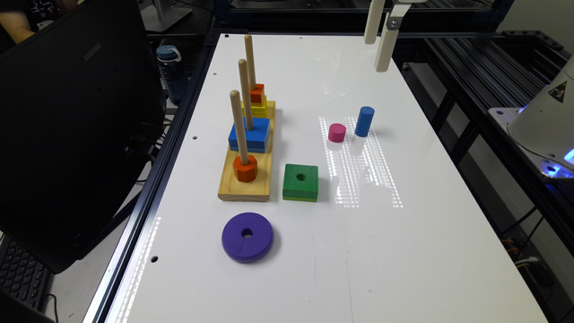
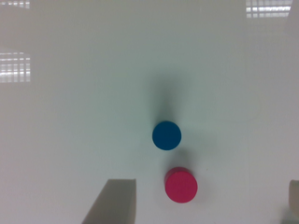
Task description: Pick up green block.
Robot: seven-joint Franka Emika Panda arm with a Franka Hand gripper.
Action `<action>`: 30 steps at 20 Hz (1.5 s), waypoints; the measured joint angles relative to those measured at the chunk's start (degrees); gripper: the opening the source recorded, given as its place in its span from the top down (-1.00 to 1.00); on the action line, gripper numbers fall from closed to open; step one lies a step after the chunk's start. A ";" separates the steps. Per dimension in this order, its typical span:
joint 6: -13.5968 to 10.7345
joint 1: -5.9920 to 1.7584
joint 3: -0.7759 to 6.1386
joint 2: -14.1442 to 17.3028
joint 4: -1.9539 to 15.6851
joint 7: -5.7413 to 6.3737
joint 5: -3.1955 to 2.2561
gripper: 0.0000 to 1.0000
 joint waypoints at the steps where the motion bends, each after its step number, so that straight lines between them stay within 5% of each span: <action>1: 0.00 0.00 0.00 0.00 0.00 0.00 0.00 -1.00; 22: 0.00 0.03 0.14 -0.03 0.01 0.04 0.00 -1.00; 30: 0.17 0.17 1.62 1.07 1.77 1.20 0.16 -1.00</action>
